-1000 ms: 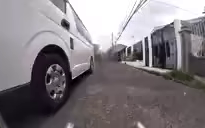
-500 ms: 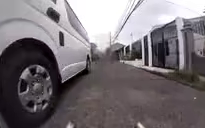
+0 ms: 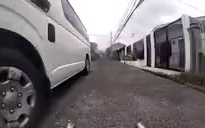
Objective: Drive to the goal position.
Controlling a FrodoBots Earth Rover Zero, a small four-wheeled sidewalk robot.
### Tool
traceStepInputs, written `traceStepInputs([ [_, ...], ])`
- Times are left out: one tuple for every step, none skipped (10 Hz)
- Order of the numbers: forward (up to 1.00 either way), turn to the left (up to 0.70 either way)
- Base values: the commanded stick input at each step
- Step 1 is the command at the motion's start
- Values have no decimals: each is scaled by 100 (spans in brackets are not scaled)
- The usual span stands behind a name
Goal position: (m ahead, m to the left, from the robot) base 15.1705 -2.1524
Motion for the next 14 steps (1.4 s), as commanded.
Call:
traceStepInputs([
  [70,-1],
  [70,-13],
  [70,-7],
  [70,-2],
  [70,0],
  [70,0],
  [70,0],
  [70,0],
  [70,0],
  [70,0],
  [70,0],
  [70,0],
  [70,0],
  [70,0],
])
